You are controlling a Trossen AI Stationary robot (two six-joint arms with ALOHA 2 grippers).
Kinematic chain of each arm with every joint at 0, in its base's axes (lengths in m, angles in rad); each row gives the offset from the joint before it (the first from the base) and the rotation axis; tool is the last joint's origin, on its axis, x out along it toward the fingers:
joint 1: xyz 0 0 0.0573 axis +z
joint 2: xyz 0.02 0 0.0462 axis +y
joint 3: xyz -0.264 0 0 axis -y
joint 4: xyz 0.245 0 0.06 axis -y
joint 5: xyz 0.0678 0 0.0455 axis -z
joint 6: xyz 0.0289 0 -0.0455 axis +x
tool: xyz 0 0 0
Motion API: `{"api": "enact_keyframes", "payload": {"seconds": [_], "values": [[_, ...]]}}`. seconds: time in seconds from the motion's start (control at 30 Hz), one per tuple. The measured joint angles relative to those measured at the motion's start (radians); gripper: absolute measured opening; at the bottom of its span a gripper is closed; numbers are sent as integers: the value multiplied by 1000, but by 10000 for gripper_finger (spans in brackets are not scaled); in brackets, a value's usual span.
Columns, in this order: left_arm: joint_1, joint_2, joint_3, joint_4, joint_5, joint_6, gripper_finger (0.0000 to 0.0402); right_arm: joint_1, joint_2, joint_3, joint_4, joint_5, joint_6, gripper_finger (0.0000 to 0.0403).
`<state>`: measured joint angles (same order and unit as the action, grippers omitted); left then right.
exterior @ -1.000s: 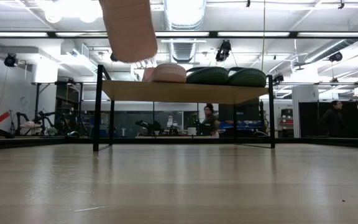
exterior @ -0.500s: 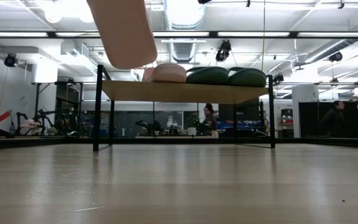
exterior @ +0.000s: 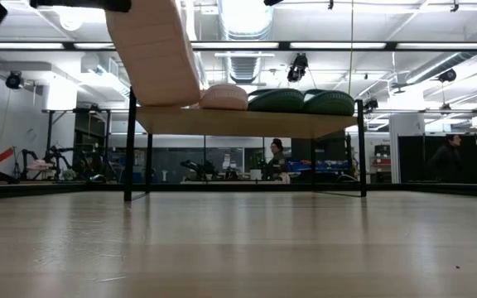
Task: Pick and place slides into the shelf
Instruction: Adjust the slippers on the shelf
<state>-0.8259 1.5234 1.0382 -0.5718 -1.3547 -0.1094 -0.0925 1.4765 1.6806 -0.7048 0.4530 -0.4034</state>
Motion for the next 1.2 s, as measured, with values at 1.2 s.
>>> {"api": "enact_keyframes", "payload": {"seconds": [1.2], "values": [[173, -29, 29, -40, 150, 292, 45, 0, 0, 0, 0, -1, 11, 208]]}}
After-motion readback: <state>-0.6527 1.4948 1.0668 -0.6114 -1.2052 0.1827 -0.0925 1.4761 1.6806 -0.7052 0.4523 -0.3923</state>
